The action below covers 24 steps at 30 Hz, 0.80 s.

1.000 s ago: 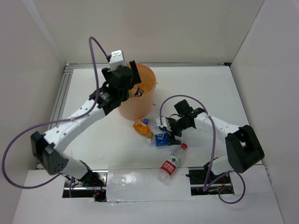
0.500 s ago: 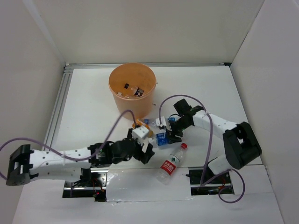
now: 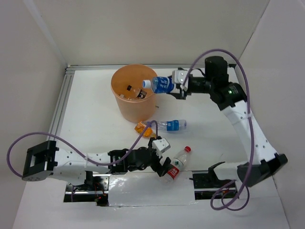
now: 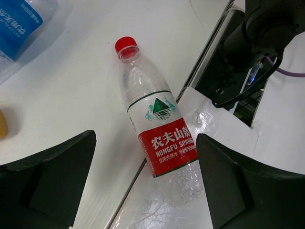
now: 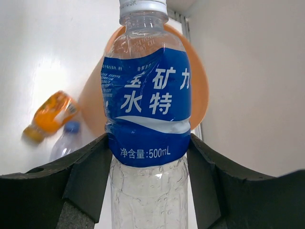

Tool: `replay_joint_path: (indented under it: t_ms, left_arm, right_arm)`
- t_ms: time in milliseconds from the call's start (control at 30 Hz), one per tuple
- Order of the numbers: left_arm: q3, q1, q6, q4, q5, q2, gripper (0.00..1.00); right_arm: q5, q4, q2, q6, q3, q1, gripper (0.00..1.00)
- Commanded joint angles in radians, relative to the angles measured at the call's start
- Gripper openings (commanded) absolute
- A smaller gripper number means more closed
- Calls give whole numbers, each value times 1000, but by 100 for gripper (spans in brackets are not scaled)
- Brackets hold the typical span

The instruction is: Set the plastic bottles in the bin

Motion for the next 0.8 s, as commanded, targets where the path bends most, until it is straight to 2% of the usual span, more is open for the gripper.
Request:
replay_joint_path:
  t_ms: [0,133,233,267,300,333,367,433,533,733,767]
  left_arm:
    - [47,-13,29,98,15,60,99]
    - [88,-22,18,68,-51,127,99]
    - [115,-32,18,29,-79,166,99]
    - [125,-32,18,29,-98,175,99]
    - [125,-32,6,14,-109,175,99]
    - [137,-32,6,3,-109,207,99]
    - [158,-32,6,-29,-122,223,99]
    - [181,-32,-20,-55,-139,255,99]
    - [220,-41,-30,-89,-148,325,99]
    - [332,-41,-30,-185,-88,503,99]
    - [344,-41,-30,-204,-88,520,96]
  right_arm:
    - [-2,224,155,179,152,50,8]
    - [-13,347,418,345,374,115,14]
    - [7,298,575,372,547,176,27]
    - [7,283,604,406,582,185,35]
    - [7,273,631,430,610,185,49]
    - [-2,264,652,449,647,185,65]
    - [-2,241,668,458,647,185,91]
    - [-2,259,654,510,594,158,100]
    - [-2,299,573,572,474,107,100]
    - [35,277,416,615,269,-101,100]
    - [44,264,395,634,224,-158,100]
